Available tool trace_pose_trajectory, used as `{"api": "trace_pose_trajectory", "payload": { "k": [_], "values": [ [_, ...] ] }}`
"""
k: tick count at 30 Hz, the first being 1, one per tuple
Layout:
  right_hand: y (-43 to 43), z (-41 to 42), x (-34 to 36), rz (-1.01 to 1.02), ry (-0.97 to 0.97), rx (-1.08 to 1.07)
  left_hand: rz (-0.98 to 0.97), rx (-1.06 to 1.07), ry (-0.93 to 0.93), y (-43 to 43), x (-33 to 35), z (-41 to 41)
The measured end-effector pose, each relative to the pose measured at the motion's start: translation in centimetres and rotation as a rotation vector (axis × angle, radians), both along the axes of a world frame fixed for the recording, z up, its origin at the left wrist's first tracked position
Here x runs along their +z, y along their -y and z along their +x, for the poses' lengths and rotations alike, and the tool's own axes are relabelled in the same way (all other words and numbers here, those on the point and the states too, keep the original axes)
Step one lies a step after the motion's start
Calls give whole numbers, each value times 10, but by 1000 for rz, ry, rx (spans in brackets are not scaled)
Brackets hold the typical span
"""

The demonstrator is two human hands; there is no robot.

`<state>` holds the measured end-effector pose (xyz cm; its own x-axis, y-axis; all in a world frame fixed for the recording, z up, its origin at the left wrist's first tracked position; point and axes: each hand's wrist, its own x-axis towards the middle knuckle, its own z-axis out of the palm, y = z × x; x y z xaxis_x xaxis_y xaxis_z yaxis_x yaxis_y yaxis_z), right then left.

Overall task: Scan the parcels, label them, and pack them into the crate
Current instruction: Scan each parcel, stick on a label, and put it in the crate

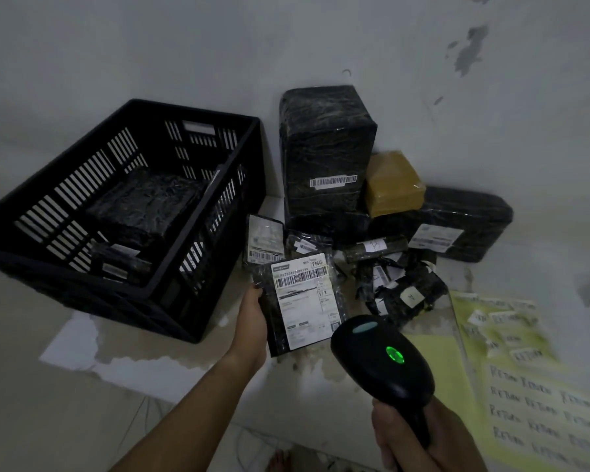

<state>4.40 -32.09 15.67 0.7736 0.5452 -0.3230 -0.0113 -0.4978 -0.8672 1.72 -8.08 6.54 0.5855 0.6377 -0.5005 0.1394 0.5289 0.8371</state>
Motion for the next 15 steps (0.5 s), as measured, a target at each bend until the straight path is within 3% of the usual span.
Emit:
{"api": "trace_pose_trajectory", "payload": {
  "k": [15],
  "values": [
    [-12, 7, -2, 41, -12, 23, 1, 23, -68, 4, 4, 2]
  ]
}}
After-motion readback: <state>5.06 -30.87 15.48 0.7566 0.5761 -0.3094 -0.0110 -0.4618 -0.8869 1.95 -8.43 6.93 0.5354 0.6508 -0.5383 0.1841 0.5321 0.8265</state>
